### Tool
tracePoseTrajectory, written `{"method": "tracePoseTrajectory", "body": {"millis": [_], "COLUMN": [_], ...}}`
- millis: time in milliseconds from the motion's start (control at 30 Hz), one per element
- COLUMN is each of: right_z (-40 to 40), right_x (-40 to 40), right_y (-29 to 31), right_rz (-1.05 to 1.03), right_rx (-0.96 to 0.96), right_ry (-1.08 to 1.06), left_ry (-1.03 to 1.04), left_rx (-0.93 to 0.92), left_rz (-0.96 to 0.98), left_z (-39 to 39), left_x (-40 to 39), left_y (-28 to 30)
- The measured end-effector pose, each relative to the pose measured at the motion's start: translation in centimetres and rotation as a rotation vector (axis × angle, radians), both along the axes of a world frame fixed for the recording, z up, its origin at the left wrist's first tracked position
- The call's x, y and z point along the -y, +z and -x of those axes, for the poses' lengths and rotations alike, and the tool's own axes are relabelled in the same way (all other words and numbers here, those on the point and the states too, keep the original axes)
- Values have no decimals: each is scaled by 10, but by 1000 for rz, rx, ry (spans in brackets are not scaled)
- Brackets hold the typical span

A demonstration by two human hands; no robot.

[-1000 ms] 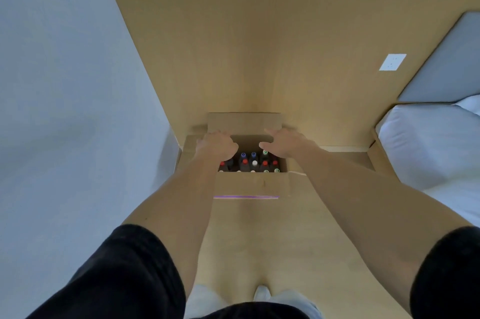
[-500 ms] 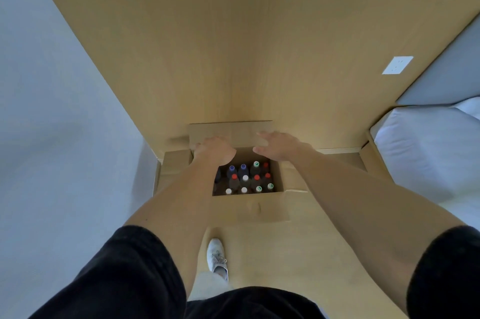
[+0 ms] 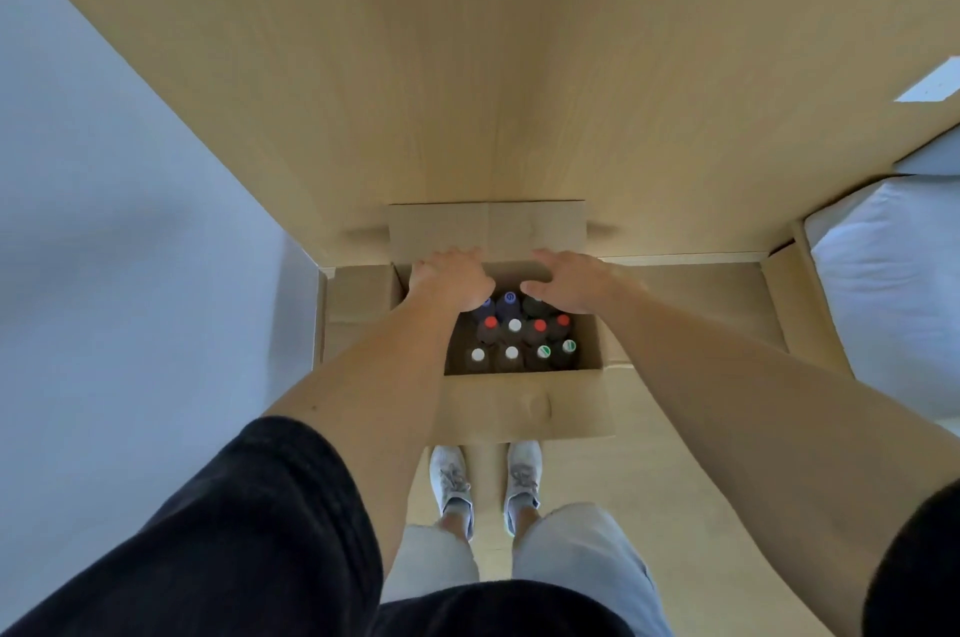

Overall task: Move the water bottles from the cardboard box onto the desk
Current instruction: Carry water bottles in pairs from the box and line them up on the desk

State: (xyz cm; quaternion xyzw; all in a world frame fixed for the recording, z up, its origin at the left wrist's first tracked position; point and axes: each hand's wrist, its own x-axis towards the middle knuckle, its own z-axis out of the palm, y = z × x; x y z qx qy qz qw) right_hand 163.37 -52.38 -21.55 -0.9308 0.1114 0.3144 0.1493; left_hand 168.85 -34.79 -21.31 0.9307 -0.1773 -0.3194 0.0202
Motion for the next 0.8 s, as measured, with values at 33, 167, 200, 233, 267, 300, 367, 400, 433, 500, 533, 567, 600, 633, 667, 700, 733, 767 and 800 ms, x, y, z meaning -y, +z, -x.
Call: {"method": "tracePoseTrajectory", "body": {"millis": [33, 167, 200, 233, 267, 300, 367, 400, 433, 500, 533, 567, 600, 633, 667, 700, 733, 767, 800], "right_z": [-5, -19, -20, -22, -24, -25, -27, -27, -26, -24, -23, -23, -23, -23, -24, -24, -25, -26, -29], "right_x": [2, 15, 19, 21, 24, 27, 32, 35, 37, 40, 41, 42, 42, 43, 45, 46, 47, 48, 49], "right_y": [-7, -36, -44, -54, -62, -73, -93, -107, -120, -151, -167, -184, -198, -214, -229, -244, -258, -269, -282], "right_rz": [-4, -17, -18, -20, -26, -34, -43, -48, -52, -61, -65, -70, -79, -88, -92, -93, -90, -87, -87], "right_rx": [-6, -5, -9, -20, -31, -50, -75, -89, -98, -133, -150, -167, -177, -189, -196, -198, -201, -201, -202], "right_ry": [7, 39, 43, 44, 40, 39, 48, 54, 56, 51, 44, 34, 21, 11, 4, 2, 5, 8, 8], "left_ry": [8, 42, 47, 58, 78, 109, 148, 155, 152, 151, 153, 158, 165, 169, 171, 169, 164, 160, 158], "left_rx": [-1, -25, -34, -44, -56, -76, -99, -113, -125, -160, -175, -189, -196, -206, -216, -224, -232, -240, -246], "left_rz": [1, -12, -17, -16, -2, 19, 45, 43, 39, 36, 35, 29, 24, 22, 21, 23, 21, 22, 24], "left_z": [-3, -14, -16, -19, -22, -24, -25, -25, -23, -21, -21, -20, -20, -20, -21, -22, -23, -24, -26], "left_x": [1, 2, 3, 4, 4, 4, 5, 7, 8, 10, 11, 12, 13, 15, 17, 20, 22, 23, 25], "left_y": [-5, -30, -38, -47, -56, -67, -87, -102, -115, -148, -165, -182, -196, -212, -227, -242, -256, -267, -280]}}
